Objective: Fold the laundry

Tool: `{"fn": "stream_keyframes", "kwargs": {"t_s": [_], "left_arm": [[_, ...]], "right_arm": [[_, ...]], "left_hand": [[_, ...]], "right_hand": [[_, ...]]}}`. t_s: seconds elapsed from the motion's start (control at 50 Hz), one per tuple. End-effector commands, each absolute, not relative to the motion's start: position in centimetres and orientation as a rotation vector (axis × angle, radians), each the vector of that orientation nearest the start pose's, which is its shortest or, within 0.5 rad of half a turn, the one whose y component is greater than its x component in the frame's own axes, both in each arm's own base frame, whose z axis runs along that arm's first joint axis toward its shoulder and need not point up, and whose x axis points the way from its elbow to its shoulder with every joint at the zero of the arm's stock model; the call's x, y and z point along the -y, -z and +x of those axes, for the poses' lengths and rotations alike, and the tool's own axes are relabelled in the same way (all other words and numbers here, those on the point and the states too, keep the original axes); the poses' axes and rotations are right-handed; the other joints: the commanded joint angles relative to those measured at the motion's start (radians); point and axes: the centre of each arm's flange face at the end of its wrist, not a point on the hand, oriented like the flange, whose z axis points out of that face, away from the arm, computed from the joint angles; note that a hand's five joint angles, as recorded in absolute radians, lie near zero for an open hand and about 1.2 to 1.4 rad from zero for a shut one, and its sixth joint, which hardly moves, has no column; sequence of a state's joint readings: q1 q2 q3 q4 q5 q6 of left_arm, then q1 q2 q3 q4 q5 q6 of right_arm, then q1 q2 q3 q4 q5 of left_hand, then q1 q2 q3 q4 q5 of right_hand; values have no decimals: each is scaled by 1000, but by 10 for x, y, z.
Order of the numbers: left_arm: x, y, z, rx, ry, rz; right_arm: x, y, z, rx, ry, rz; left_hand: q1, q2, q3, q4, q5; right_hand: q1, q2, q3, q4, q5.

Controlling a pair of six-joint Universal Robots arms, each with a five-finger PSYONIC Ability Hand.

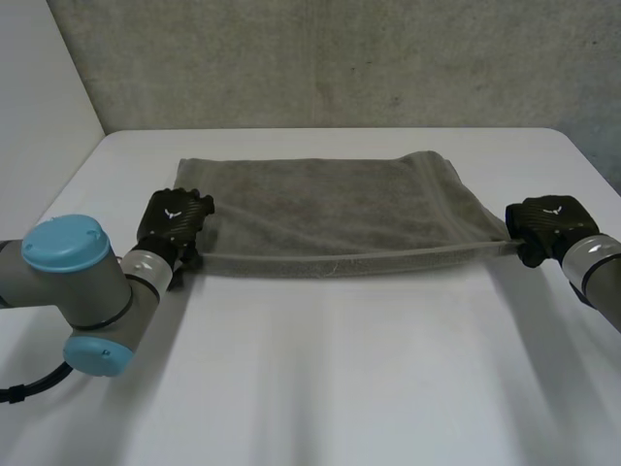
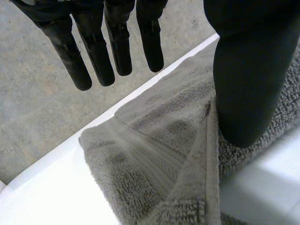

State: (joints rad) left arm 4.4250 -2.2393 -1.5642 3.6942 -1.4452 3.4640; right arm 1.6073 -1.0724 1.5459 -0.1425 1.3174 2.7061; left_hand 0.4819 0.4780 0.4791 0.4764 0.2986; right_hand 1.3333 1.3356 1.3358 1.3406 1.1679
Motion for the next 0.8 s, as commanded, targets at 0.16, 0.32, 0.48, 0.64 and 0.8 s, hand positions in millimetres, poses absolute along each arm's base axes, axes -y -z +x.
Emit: {"fn": "stream_keyframes", "kwargs": {"t_s": [0.16, 0.32, 0.48, 0.64, 0.8], "left_arm": [[347, -118, -241, -2266, 2099, 821], [352, -120, -234, -2256, 2097, 796], [353, -120, -231, -2225, 2071, 823], [358, -140, -221, -2135, 2051, 844], [352, -208, -206, -1987, 2153, 777]], "right_arm": [[368, -166, 148, -2457, 1885, -665], [371, -168, 143, -2460, 1898, -632], [369, -166, 145, -2463, 1881, -638], [367, -167, 146, -2460, 1883, -644], [362, -199, 147, -2396, 1986, -659]], "left_hand": [[63, 67, 66, 69, 72], [75, 79, 78, 81, 84], [239, 243, 242, 245, 248], [914, 918, 917, 920, 923], [914, 918, 917, 920, 923]], "right_hand": [[63, 61, 60, 56, 54], [63, 61, 60, 56, 54], [63, 61, 60, 56, 54], [63, 61, 60, 56, 54], [63, 61, 60, 56, 54]]}}
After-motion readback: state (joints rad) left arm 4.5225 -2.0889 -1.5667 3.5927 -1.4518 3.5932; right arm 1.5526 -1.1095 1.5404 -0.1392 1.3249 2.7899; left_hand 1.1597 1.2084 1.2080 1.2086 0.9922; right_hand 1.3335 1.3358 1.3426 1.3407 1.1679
